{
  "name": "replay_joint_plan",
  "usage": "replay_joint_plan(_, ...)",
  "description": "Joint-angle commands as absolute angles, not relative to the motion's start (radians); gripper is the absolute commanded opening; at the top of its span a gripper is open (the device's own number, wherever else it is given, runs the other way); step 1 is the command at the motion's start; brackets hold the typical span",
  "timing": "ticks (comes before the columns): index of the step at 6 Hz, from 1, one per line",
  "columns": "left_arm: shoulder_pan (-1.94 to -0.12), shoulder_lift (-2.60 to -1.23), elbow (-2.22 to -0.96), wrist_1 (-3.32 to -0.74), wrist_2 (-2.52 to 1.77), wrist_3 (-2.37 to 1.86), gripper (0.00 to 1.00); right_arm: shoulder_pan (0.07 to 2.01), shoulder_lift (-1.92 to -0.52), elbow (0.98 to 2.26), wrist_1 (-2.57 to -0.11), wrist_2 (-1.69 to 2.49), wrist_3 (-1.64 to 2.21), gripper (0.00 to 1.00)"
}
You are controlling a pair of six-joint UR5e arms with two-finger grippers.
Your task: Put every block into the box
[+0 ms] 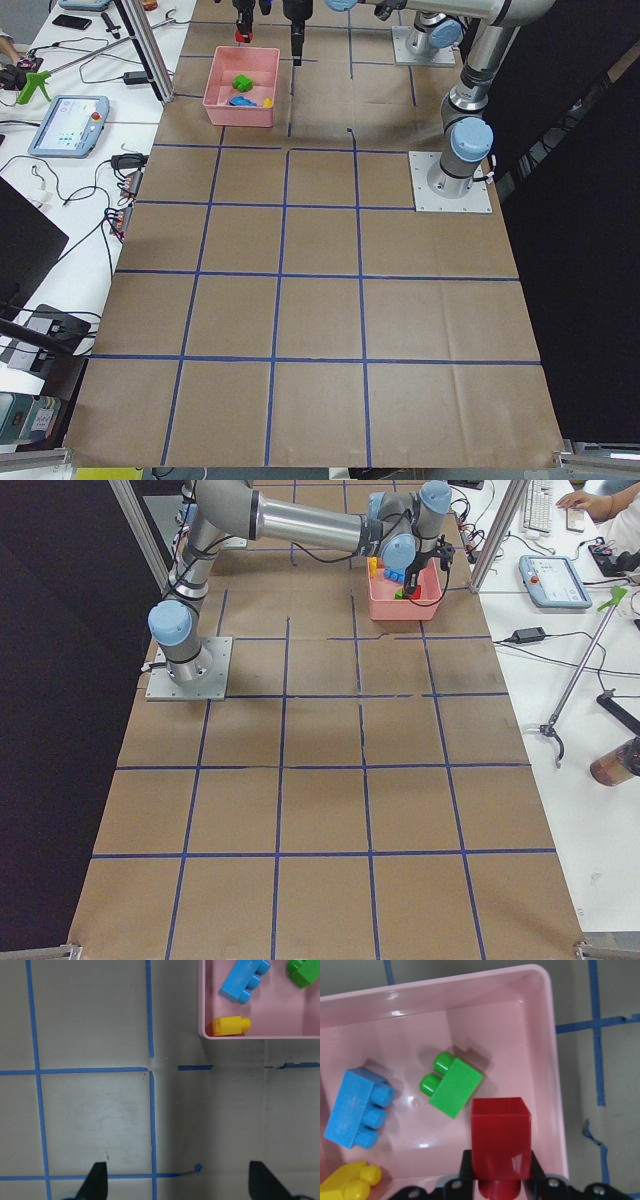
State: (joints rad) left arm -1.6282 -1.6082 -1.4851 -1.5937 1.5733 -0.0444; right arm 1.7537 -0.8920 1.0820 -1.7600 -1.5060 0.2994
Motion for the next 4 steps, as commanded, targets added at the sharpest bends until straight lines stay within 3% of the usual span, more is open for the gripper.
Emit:
replay_joint_plan(1, -1.626, -1.591, -1.493, -1.589, 1.572, -0.046, 0.99, 1.805, -0.798, 1.045, -1.82, -1.506, 0.312, 0.37)
replay_joint_plan(2, -1.625, -1.585, -1.493, -1.591, 1.575, -0.045, 0.99, 1.805, -0.798, 1.048, -1.901, -1.511, 0.298, 0.98)
replay_joint_plan(4, -1.624, -1.585, -1.494, -1.591, 1.577, -0.045, 0.99, 1.802, -0.825, 1.051, -1.891, -1.525, 0.302, 1.0)
